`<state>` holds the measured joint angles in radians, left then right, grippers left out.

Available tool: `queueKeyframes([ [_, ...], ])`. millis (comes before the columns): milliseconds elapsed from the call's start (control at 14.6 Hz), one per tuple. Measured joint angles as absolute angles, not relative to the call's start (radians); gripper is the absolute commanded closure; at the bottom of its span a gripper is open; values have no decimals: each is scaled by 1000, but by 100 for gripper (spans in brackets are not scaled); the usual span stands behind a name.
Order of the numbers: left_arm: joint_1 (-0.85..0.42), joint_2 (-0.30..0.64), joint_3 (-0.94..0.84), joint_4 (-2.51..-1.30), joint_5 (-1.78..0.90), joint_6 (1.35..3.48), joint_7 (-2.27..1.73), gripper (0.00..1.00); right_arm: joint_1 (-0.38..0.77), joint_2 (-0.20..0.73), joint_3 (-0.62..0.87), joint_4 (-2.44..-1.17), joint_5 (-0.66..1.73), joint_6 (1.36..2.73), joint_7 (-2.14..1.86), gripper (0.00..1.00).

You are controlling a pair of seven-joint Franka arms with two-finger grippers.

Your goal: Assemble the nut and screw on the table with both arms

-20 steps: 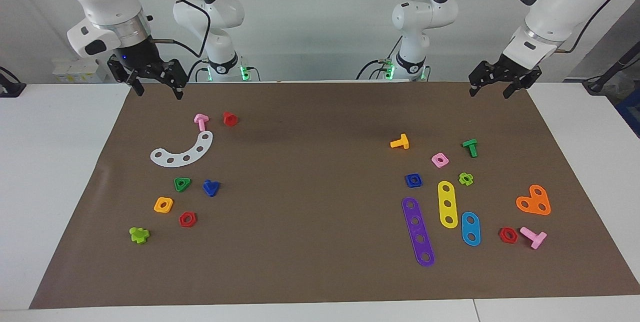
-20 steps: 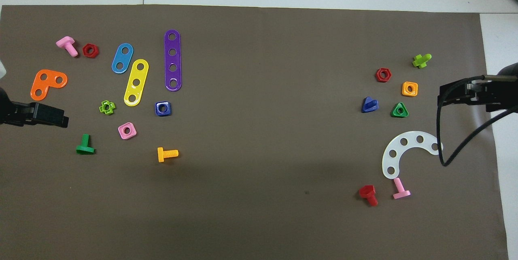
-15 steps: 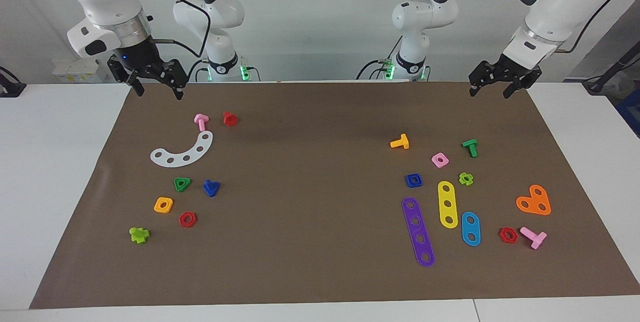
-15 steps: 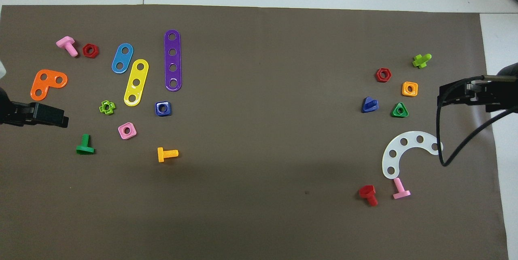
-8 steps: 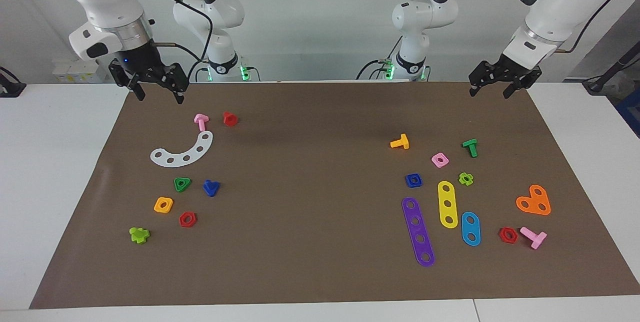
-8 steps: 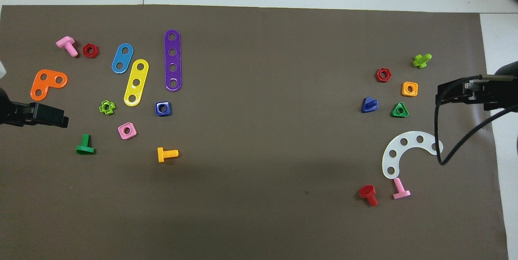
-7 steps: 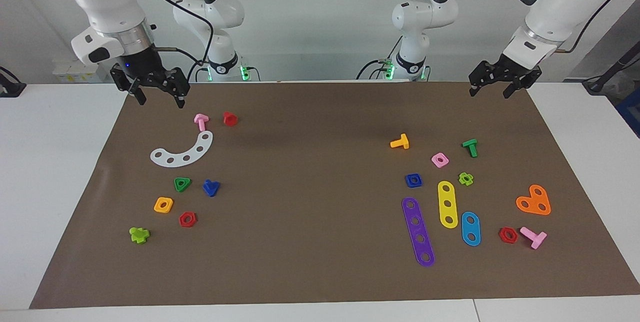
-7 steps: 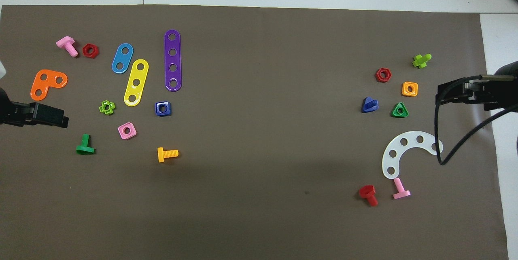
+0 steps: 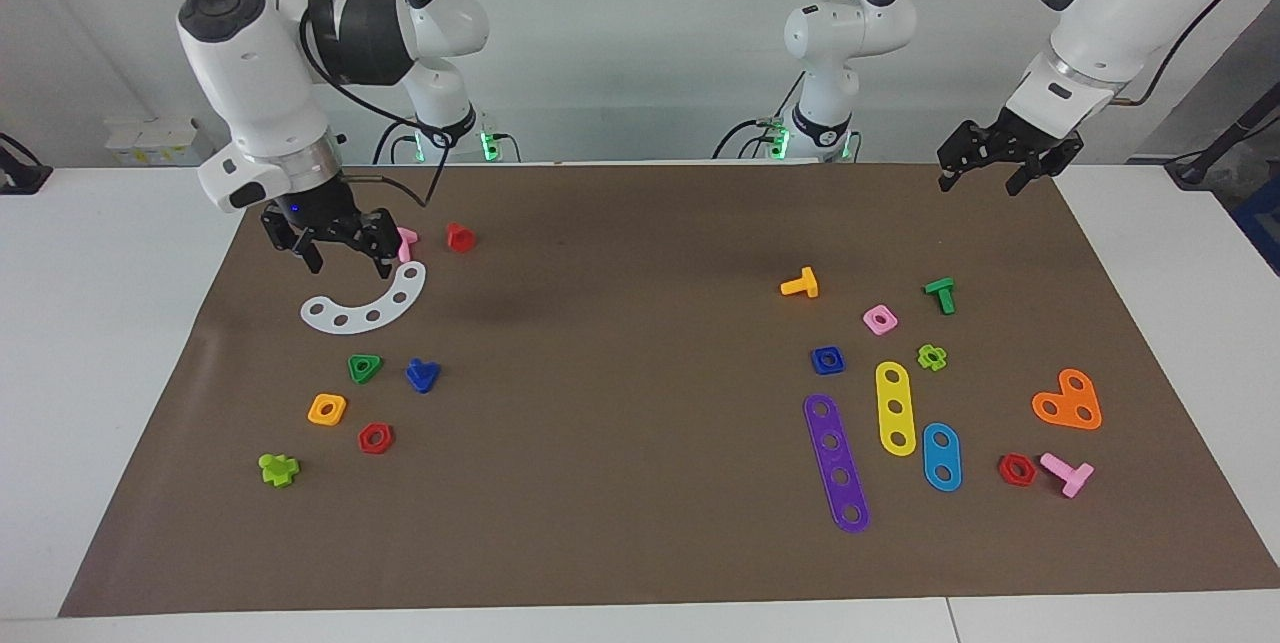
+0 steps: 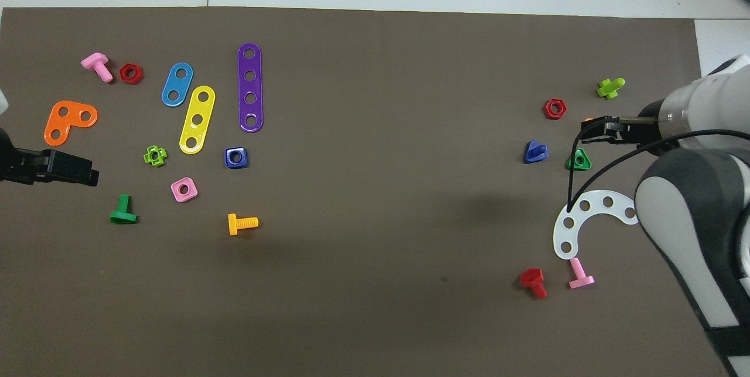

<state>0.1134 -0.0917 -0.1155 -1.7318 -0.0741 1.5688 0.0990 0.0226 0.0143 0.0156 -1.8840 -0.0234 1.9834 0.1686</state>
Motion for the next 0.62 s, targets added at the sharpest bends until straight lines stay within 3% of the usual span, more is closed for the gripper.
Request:
queueKeyframes([
  [618,138,-94,-118,-1739,-74,1572,99,0,38,222,17,-1948,-23,2234,169,14],
])
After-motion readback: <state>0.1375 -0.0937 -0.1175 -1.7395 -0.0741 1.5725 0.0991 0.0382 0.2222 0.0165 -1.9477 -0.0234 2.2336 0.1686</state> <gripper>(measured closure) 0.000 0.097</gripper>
